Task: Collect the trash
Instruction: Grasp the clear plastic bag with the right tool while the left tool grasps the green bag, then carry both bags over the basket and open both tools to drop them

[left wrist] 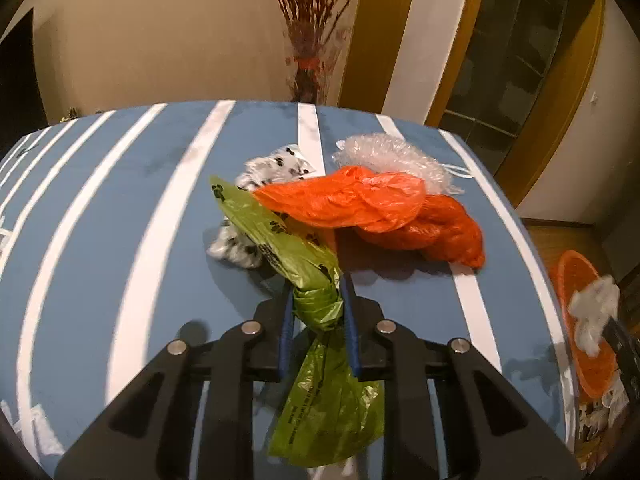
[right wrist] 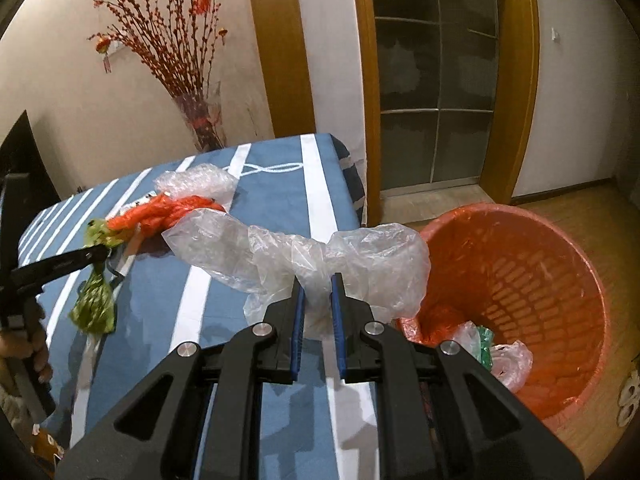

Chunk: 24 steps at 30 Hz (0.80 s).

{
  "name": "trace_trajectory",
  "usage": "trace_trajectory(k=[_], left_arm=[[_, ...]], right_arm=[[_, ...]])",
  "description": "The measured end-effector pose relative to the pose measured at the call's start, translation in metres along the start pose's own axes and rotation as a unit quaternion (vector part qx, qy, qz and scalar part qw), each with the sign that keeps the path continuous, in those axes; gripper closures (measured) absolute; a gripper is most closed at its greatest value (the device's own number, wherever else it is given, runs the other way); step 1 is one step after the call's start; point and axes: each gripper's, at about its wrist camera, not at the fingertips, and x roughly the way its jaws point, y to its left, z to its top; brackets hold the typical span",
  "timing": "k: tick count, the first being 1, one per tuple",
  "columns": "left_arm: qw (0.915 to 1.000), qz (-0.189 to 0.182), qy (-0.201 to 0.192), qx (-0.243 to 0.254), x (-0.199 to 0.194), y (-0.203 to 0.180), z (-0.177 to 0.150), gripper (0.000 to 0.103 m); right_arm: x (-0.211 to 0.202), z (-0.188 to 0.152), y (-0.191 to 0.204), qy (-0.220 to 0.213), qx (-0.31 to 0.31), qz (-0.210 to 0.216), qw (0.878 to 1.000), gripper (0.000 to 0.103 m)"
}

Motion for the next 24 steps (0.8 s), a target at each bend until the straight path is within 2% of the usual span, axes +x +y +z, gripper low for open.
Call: trace_trajectory(k=[7,11,17,24], left_arm=[[0.9996,-0.018,-0.022,0.005,-0.047,-0.001,-0.010,0.081],[0.9985,-0.035,-0.038,0.020,-0.069,-0.020,-0.011,0.081],[0.9947,-0.073,-0.051,0.052,-0.091,-0.065,-0.016,0.081],[0.9866,-0.125,-0.051,0.092,-0.095,-0.131,-0.024,0.081]], right_arm=[[-0.028,-0.002,0.005,-0.024,-0.004,0.006,1.000,0.091],[-0.049,-0.001,-0.001,-0.044,0.000,-0.001,0.999,0.091],[-0.075,-0.002,-0.027,-0.070,0.019,-0.024,0.997,0.091],[-0.090,-0.006,-0.064,-0.084,0.048,-0.063,0.993,0.091]])
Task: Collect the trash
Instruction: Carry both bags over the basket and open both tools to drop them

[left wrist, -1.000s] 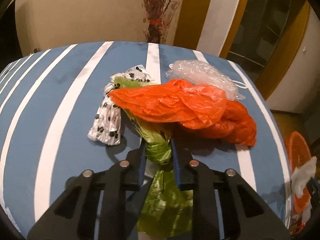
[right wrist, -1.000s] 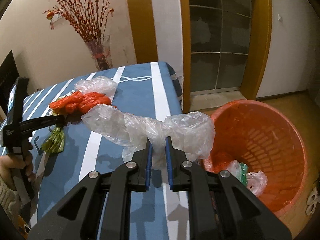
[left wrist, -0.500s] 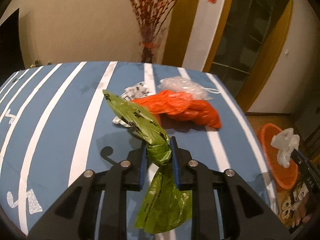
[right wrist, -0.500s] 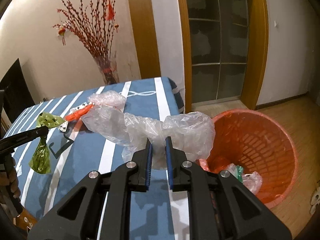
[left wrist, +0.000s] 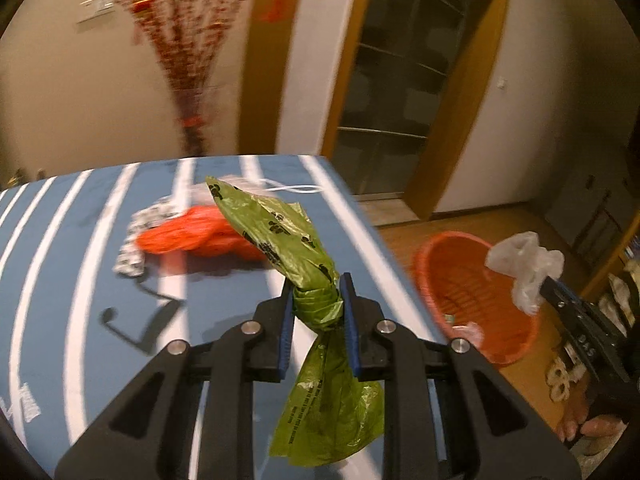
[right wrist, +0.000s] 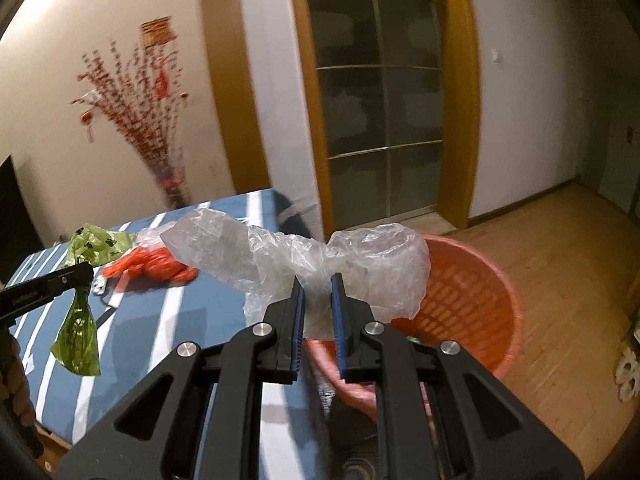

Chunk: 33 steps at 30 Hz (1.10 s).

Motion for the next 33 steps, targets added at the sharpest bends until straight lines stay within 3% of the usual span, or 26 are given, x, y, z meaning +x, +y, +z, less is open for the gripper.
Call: trace_trajectory(k=[13,33], left_arm=[[0.9949,-0.086,0.022,0.048,0.047,-0.106,0.002,0.080],[0.9872,-0.131,0.040,0.082,0.095,-0.173,0.001,0.080]], right_arm=[[-0.002,0.001,-0.060,-0.014,0.054,-0.060,0.997,0.090],[0.015,0.012,-0.100,-0.019,0.117,-0.067,0.991,0.090]])
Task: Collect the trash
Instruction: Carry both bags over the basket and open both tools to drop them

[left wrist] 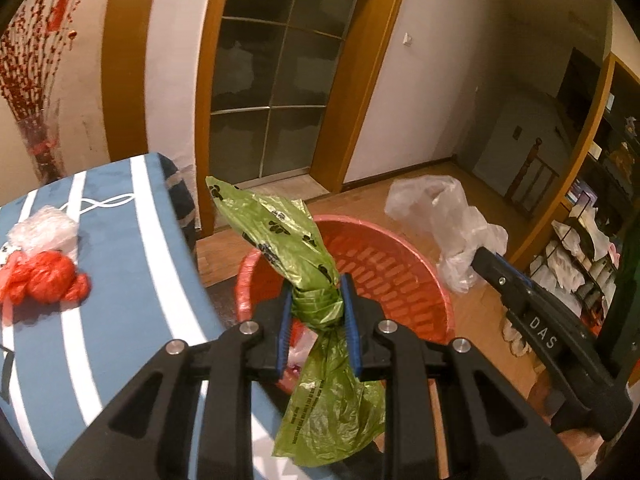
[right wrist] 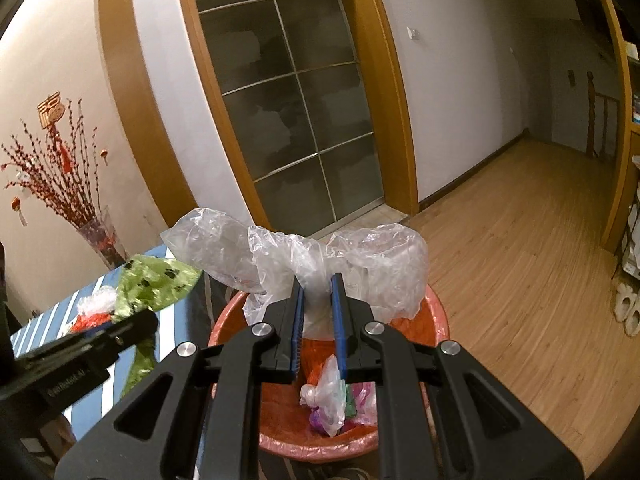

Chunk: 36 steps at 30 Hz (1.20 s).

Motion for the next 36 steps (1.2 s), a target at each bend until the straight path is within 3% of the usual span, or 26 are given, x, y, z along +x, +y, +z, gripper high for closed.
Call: trace_trajectory(k=[12,17,19,25,36], left_arm=[[0.9995,-0.002,0.032,0.004,0.049,-0.002,-0.003,0.075],[0.9990,0.005,0.044,-0.003,0.062,0.006,-0.008,0.056],[0.9987,0.011,0.049,-0.006,0.065,0.011,-0.010,0.053],[0.9981,0.038,0.048,-0.011,0.062,0.028,-0.016,0.037],[0.9954,0.085,0.042,-0.013,0.042,0.066,-0.027,0.028]], right_arm=[[0.033,0.001,-0.018,0.030,0.030,0.007,0.999,0.087],[0.044,-0.004,-0.024,0.048,0.043,0.015,0.998,0.074],[0.045,-0.006,-0.026,0.051,0.043,0.014,0.998,0.063],[0.043,-0.009,-0.024,0.050,0.035,0.001,0.998,0.046],[0.042,-0.010,-0.012,0.052,0.017,-0.004,0.998,0.042]])
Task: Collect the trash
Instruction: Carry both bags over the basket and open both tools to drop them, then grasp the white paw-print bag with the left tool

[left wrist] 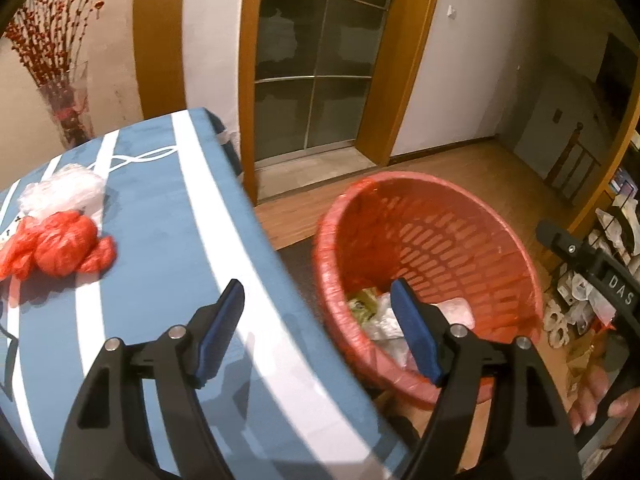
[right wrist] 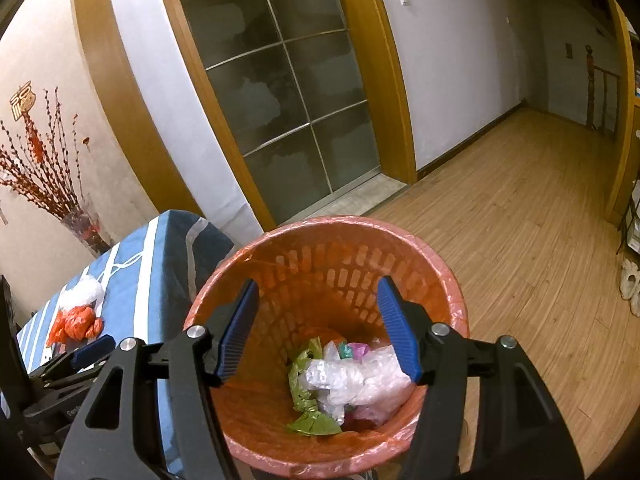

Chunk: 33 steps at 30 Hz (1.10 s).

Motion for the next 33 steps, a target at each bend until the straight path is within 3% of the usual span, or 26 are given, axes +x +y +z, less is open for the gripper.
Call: trace_trajectory(k=[11,17,22,27,30,33], left_arm=[[0.9995,0.027,-0.007,-0.012,-0.023,0.043,-0.013,0.025],[0.9964,0.072,-0.023,-0.038,-0.047,0.093,-0.015,0.024],[0.9860,0.138,-0.039,-0.085,-0.071,0.165,-0.013,0.024],[0.9667,0.206,-0.052,-0.143,-0.085,0.243,-0.007,0.024],[0.9596,0.226,-0.041,-0.162,-0.077,0.283,-0.002,0.027],[0.9586,0.217,-0.018,-0.183,-0.061,0.315,0.006,0.037]], right_arm=[[-0.009,-0.008,0.031,0.004,-0.045,0.007,0.999,0.036],[-0.008,-0.014,0.050,0.006,-0.071,0.006,0.997,0.029],[-0.004,-0.021,0.069,0.011,-0.089,0.016,0.996,0.027],[0.002,-0.030,0.089,0.020,-0.107,0.036,0.993,0.027],[0.009,-0.036,0.104,0.029,-0.119,0.044,0.991,0.027],[0.017,-0.040,0.117,0.038,-0.132,0.048,0.989,0.027]])
